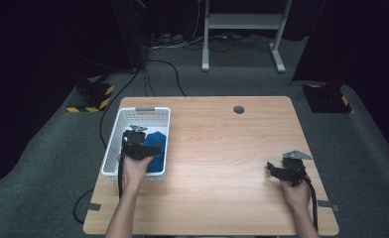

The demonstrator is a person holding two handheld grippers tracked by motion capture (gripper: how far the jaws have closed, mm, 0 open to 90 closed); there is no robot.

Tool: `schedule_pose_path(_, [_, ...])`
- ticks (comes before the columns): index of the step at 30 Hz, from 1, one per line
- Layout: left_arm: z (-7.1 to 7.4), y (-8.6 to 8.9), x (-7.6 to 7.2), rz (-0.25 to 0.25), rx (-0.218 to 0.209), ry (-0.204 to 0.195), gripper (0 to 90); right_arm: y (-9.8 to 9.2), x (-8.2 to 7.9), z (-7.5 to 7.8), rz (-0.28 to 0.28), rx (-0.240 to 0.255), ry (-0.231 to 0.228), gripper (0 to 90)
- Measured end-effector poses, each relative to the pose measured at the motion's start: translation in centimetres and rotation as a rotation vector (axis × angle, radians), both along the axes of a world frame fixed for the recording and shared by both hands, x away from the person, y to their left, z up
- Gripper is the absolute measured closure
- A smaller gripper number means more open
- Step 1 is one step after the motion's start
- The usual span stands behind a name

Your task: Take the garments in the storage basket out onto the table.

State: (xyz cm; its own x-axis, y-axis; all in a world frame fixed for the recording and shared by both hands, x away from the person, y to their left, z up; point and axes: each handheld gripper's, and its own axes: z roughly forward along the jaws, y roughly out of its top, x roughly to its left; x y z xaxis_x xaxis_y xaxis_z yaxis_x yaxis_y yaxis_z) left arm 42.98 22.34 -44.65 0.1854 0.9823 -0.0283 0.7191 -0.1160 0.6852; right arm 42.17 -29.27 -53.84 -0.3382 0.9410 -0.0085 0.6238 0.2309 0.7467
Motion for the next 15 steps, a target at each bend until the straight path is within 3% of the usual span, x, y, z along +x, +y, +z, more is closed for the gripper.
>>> schedule_pose_path(15, [-1.2, 1.0, 1.7, 0.035, 0.024, 0.059, 11.8, 0.0, 0.0, 0.0, 0.003, -0.002, 0.0, 28.4])
